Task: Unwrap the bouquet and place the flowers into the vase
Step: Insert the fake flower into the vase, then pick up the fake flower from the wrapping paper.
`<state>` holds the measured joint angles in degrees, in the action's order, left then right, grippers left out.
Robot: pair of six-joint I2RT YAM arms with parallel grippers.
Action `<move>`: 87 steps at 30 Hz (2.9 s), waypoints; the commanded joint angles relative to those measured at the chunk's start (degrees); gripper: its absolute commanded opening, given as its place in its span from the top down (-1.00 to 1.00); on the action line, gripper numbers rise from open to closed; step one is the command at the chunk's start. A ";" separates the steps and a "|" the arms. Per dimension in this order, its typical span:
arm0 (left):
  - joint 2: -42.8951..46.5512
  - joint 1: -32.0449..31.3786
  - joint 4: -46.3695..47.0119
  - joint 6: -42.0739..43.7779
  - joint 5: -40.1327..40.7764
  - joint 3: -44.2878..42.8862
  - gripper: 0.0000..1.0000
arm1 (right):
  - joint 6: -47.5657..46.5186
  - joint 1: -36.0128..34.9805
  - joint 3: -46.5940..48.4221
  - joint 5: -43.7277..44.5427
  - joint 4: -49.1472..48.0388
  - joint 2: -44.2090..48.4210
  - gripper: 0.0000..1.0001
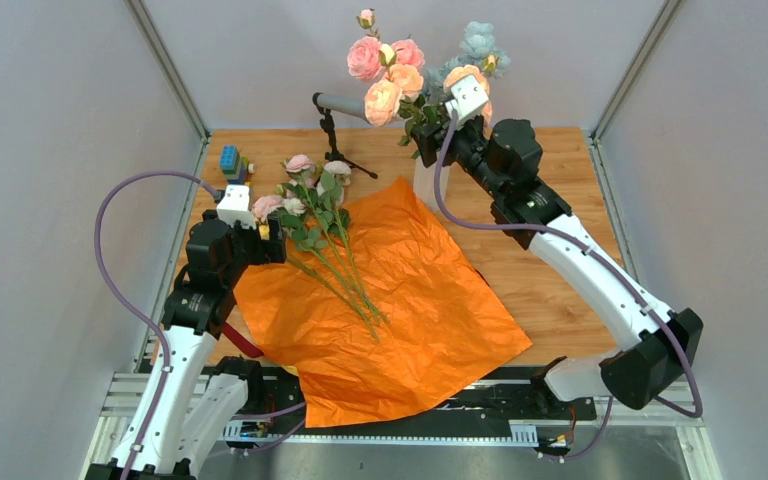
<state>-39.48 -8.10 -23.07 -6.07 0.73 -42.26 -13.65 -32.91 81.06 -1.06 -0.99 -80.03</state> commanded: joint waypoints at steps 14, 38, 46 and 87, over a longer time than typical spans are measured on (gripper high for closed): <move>3.30 0.36 0.18 -0.70 7.05 0.51 -1.00 | 18.16 -4.80 -8.39 -9.47 10.64 15.14 -0.37; 1.87 0.36 -0.37 -0.26 9.07 0.69 -1.00 | 31.97 -24.82 -12.22 5.86 5.87 -16.63 -0.10; 1.96 0.36 -0.33 -0.26 9.03 0.69 -1.00 | 31.15 -21.18 1.65 5.92 12.54 -31.37 -0.03; 2.40 0.36 -0.66 -0.17 9.21 0.60 -1.00 | 21.03 -16.50 35.35 14.28 23.65 -59.15 0.11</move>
<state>-37.67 -8.10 -24.73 -6.26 9.41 -41.65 8.49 -49.56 111.39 11.97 21.63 -137.10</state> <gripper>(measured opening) 0.998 0.448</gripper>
